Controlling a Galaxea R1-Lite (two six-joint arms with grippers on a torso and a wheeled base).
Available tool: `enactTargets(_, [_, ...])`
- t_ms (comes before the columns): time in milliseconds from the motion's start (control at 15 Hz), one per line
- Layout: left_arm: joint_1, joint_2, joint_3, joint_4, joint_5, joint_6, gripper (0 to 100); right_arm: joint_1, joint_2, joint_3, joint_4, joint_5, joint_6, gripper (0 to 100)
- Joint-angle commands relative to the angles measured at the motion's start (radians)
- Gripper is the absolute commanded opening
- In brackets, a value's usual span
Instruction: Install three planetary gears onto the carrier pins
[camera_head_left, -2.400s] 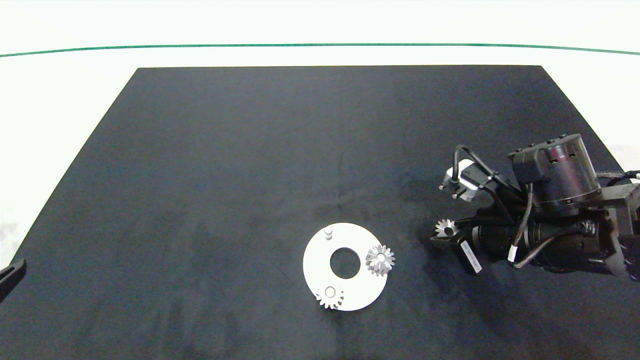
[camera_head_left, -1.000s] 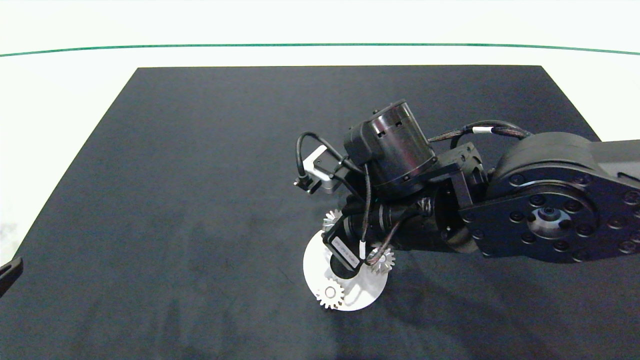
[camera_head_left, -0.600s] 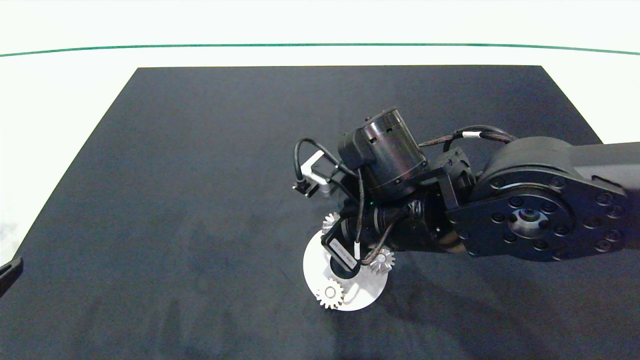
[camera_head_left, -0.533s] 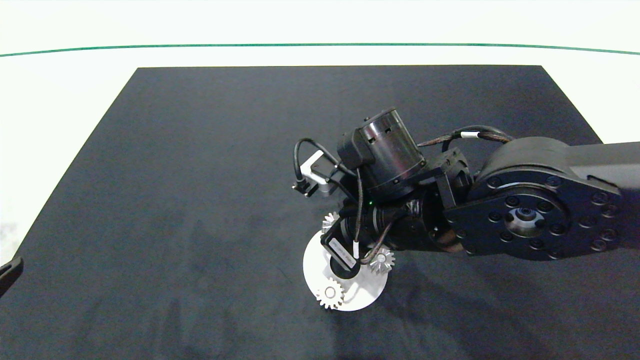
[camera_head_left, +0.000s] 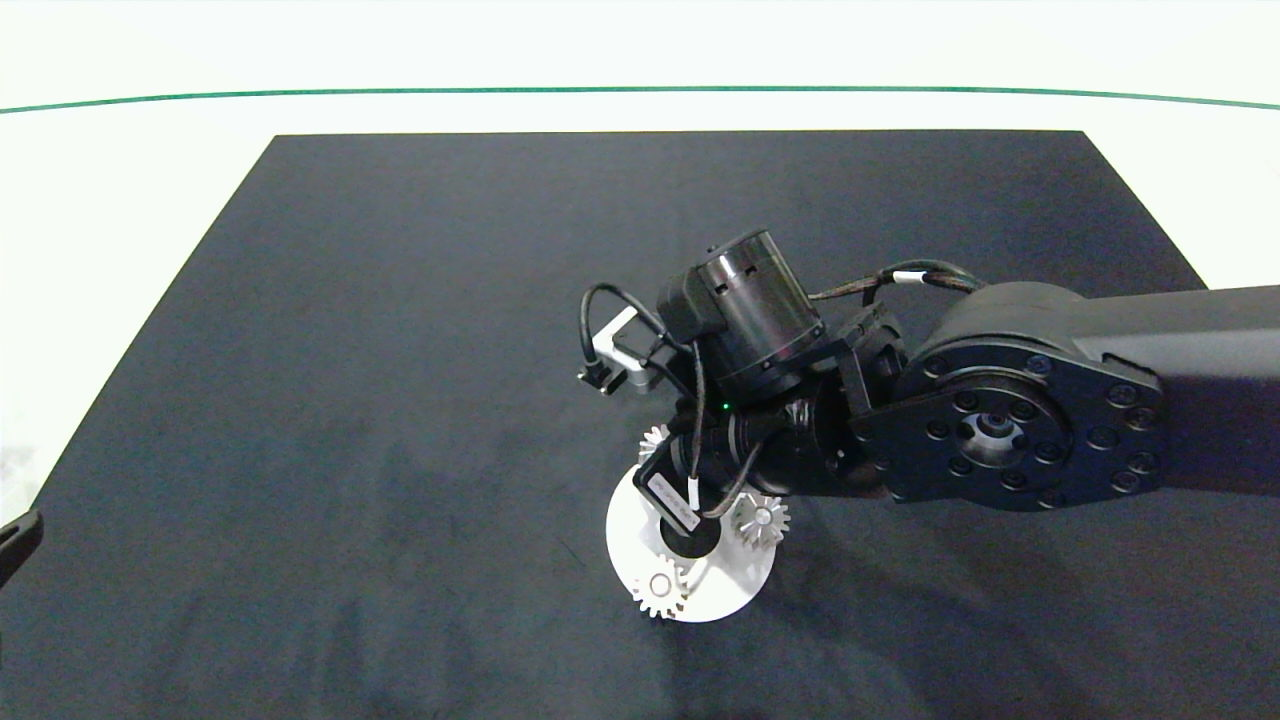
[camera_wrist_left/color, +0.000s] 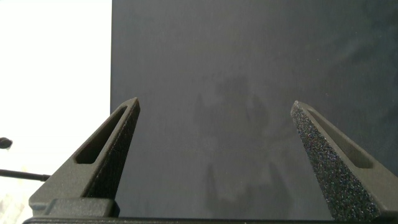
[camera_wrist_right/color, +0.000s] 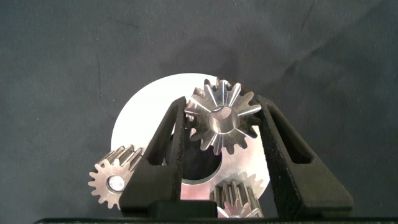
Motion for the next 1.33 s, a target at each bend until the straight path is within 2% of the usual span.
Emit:
enactTargets(67, [0.0,0.0,0.0,0.0,0.002,0.001,100,-0.004,0.017,-0.002,0.003,-0.002,0.0,7])
enactTargets(1333, [-0.003,0.003,-0.008,0.0,0.002,0.001,100,0.01,0.024,-0.026,0.004,-0.002,-0.002,7])
